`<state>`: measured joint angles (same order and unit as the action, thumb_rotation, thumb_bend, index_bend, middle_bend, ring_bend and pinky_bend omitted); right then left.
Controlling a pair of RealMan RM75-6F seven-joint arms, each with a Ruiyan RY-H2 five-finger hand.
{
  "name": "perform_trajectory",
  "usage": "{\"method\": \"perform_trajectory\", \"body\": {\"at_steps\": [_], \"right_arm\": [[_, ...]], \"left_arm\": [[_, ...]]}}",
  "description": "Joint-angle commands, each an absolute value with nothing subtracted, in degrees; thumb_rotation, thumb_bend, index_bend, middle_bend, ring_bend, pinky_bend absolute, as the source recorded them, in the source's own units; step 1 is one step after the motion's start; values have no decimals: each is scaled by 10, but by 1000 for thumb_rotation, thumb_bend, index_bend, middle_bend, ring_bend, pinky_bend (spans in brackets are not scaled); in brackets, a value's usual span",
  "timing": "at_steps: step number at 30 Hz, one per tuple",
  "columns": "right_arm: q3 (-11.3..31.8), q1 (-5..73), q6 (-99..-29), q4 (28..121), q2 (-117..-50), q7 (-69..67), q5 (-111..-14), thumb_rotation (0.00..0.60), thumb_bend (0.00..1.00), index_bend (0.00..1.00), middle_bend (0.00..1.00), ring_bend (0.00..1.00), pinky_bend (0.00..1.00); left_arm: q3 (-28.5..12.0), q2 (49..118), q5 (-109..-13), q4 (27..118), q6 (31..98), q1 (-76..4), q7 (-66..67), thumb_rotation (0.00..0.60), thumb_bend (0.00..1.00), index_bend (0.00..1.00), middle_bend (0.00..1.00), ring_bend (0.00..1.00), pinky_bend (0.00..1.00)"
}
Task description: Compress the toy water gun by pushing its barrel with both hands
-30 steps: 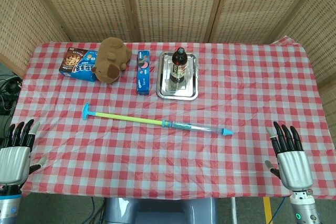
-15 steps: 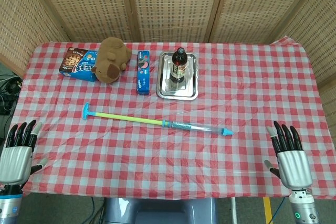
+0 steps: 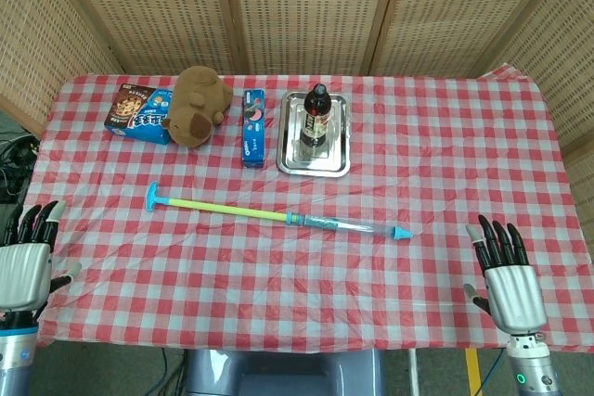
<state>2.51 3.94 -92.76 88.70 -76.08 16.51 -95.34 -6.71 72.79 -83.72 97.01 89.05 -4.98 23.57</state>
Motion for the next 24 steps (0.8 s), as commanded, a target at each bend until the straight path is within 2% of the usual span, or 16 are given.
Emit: {"method": "perform_trajectory", "body": {"at_steps": [1,4,7,14,18,21,24], "right_arm": [[28,40,-926,885,-761,161,-950,600,0,0,0,0,0],[31,42,-924,883,-761,154,-946,600,0,0,0,0,0],[36,44,-922,880,-762,149,-940,600,0,0,0,0,0],[45,49,-912,876,-762,141,-926,600,0,0,0,0,0],[49,52,-908,873,-761,134,-919,600,0,0,0,0,0],[53,54,-902,868,-762,129,-910,600,0,1,0,0,0],[57,57,-894,863,-763,123,-898,600,0,1,0,0,0]], "left_arm": [[-98,724,-812,989,871,-76,262,600,131,168,435,383,307],[-118,722,-777,997,832,-104,280,600,136,220,619,523,416],[-133,720,-734,1003,782,-133,294,600,138,237,723,606,493],[-165,720,-605,1004,673,-206,339,600,138,265,782,657,538],[-174,741,-543,976,627,-255,369,600,146,332,811,683,561],[-177,763,-503,945,613,-288,398,600,155,358,821,691,568],[-177,782,-466,916,600,-319,419,600,224,374,824,694,569]]}}
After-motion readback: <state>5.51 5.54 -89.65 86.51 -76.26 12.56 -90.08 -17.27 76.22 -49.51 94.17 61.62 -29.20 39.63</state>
